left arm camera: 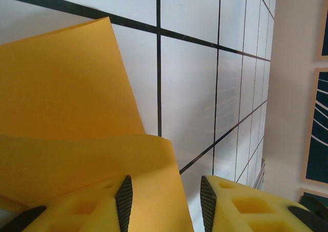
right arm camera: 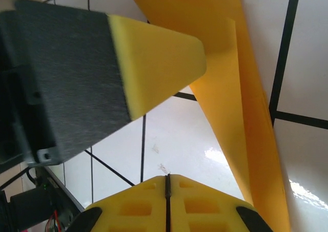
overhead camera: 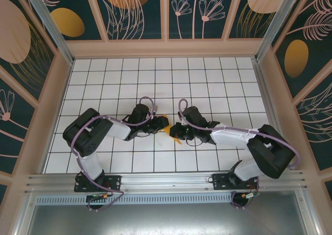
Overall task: Fold a paper plane with a square sheet of paper (pick it up from the middle)
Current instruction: Fold the wing for the fifth time at the center of the table.
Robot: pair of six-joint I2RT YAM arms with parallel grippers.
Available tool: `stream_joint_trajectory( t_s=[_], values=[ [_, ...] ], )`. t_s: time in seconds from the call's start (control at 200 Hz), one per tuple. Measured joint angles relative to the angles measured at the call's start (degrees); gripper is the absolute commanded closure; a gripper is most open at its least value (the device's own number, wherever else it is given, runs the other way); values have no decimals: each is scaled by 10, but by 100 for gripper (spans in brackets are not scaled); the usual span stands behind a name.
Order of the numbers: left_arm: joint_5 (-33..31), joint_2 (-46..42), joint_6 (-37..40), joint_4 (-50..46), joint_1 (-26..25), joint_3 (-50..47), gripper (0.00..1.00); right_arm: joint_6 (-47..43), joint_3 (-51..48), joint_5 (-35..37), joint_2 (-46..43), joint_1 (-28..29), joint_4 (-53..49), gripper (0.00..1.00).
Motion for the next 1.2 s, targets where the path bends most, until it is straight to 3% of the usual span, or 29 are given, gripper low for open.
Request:
stream_joint_trajectory(
  t_s=[0.16, 0.495, 0.716, 1.201],
  values=[
    [1, 0, 4, -10, 0, 5, 59, -15, 15, -15, 51, -10, 0, 91],
    [2, 2, 8, -17, 0, 9, 59, -13, -34, -49, 76, -38, 57, 91],
    [2, 3, 8, -21, 0, 11, 59, -3, -64, -60, 75, -44, 116, 91],
    [2, 8, 8, -25, 0, 15, 61, 21, -130, -66, 17, -44, 134, 89]
  ],
)
